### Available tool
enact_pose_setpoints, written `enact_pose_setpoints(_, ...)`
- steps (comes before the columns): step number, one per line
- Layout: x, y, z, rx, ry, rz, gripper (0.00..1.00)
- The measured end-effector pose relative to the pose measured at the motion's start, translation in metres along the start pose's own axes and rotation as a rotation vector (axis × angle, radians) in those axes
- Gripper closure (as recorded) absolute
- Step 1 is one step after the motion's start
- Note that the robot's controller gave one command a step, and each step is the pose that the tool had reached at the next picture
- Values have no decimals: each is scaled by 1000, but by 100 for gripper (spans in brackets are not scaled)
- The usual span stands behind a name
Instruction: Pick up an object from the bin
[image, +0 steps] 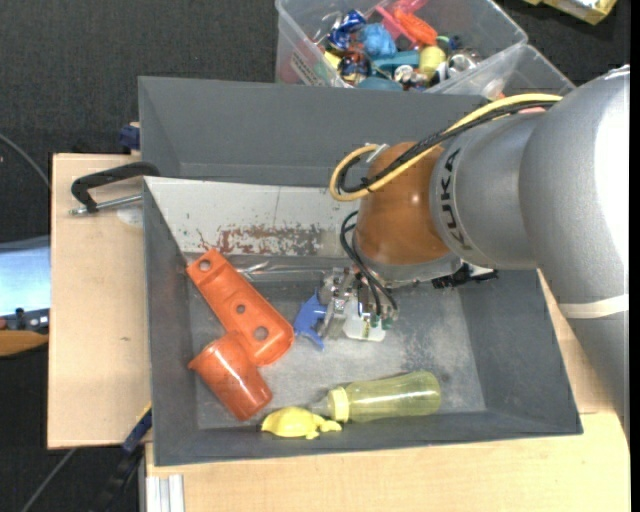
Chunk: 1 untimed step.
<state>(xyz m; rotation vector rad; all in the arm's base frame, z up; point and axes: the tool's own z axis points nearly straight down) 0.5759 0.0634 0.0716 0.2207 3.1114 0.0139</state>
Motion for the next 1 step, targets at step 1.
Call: enact_pose_setpoints(1,-6,11,0,0,-1,56,100)
